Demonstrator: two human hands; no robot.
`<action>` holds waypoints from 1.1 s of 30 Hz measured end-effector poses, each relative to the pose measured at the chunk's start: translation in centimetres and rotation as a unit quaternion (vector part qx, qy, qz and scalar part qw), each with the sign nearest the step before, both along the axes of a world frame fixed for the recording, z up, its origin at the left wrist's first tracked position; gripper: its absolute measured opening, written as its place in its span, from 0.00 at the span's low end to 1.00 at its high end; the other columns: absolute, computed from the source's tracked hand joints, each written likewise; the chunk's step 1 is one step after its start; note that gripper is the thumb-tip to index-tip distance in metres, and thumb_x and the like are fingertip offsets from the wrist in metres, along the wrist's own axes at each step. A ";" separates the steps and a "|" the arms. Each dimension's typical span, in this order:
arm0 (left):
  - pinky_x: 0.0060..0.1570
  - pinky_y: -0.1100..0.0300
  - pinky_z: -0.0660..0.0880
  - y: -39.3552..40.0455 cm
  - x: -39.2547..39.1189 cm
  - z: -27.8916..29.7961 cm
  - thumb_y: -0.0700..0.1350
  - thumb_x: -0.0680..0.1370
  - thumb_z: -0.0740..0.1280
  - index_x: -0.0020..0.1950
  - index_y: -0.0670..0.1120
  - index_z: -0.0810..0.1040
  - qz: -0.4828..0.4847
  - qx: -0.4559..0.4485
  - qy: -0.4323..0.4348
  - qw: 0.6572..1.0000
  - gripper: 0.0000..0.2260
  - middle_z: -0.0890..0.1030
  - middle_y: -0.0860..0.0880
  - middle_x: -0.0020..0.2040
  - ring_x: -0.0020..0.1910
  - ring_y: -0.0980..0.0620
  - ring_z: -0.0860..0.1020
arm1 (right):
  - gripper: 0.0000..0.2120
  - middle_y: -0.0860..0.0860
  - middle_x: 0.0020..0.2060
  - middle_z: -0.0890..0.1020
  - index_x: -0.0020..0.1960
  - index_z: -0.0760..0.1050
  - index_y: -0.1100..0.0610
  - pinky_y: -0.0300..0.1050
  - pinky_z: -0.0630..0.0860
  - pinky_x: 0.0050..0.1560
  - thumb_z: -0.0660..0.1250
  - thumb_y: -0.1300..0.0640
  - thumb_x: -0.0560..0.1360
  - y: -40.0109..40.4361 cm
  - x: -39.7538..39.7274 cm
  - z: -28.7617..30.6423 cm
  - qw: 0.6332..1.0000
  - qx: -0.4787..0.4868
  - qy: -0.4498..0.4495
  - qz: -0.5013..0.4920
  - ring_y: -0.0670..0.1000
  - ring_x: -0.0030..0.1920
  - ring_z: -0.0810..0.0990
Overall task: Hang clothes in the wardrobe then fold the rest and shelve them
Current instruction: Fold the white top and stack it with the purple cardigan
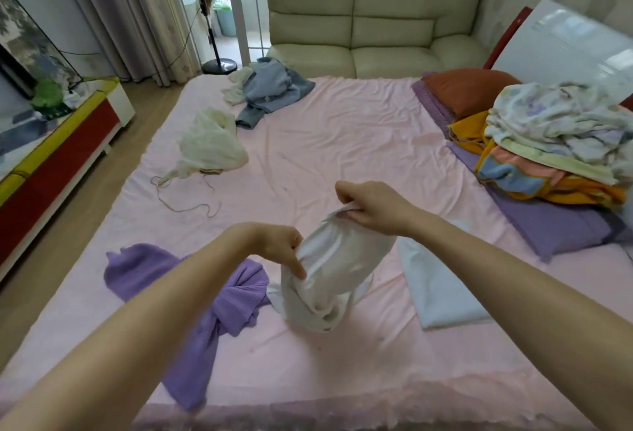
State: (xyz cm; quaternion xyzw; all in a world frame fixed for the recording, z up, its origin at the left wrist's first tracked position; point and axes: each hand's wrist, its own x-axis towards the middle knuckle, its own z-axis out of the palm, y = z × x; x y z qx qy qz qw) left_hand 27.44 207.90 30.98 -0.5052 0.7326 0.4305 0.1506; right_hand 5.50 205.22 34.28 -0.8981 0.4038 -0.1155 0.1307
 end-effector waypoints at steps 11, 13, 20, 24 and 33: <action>0.36 0.55 0.67 -3.0 -3.3 -3.2 0.54 0.72 0.67 0.35 0.47 0.73 0.109 -0.404 0.011 0.908 0.12 0.78 0.46 0.36 0.44 0.41 0.76 | 0.22 0.56 0.38 0.73 0.44 0.66 0.58 0.42 0.53 0.23 0.71 0.75 0.58 5.2 -8.7 -4.8 0.946 -0.190 0.122 -0.233 0.59 0.31 0.74; 0.32 0.57 0.63 -3.0 -4.7 -2.7 0.56 0.70 0.73 0.35 0.49 0.69 0.039 -0.291 0.114 0.949 0.16 0.73 0.50 0.32 0.36 0.47 0.73 | 0.23 0.56 0.44 0.71 0.49 0.61 0.55 0.46 0.58 0.25 0.66 0.73 0.64 6.3 -10.7 -4.9 0.927 -0.162 0.075 -0.329 0.61 0.37 0.73; 0.39 0.55 0.65 -2.1 -8.3 -1.2 0.47 0.76 0.66 0.49 0.46 0.73 0.035 -0.407 0.039 0.912 0.06 0.79 0.45 0.46 0.43 0.43 0.74 | 0.14 0.55 0.50 0.78 0.54 0.68 0.55 0.48 0.66 0.37 0.59 0.67 0.71 9.2 -14.4 -4.4 0.890 -0.010 0.097 -0.446 0.61 0.47 0.76; 0.36 0.55 0.64 -1.4 -10.3 2.9 0.40 0.77 0.63 0.48 0.46 0.71 0.223 -0.525 0.146 0.808 0.02 0.78 0.46 0.41 0.38 0.43 0.73 | 0.07 0.52 0.37 0.72 0.42 0.61 0.56 0.48 0.61 0.34 0.61 0.61 0.73 7.7 -13.8 -2.4 0.887 0.084 -0.109 -0.441 0.58 0.41 0.72; 0.36 0.56 0.62 -3.7 -9.4 11.5 0.48 0.80 0.60 0.48 0.45 0.71 0.211 -0.581 0.027 0.785 0.07 0.80 0.43 0.45 0.43 0.42 0.77 | 0.21 0.55 0.47 0.69 0.48 0.66 0.59 0.42 0.61 0.46 0.76 0.52 0.67 0.3 -10.3 4.0 0.933 -0.067 -0.216 -0.279 0.54 0.50 0.68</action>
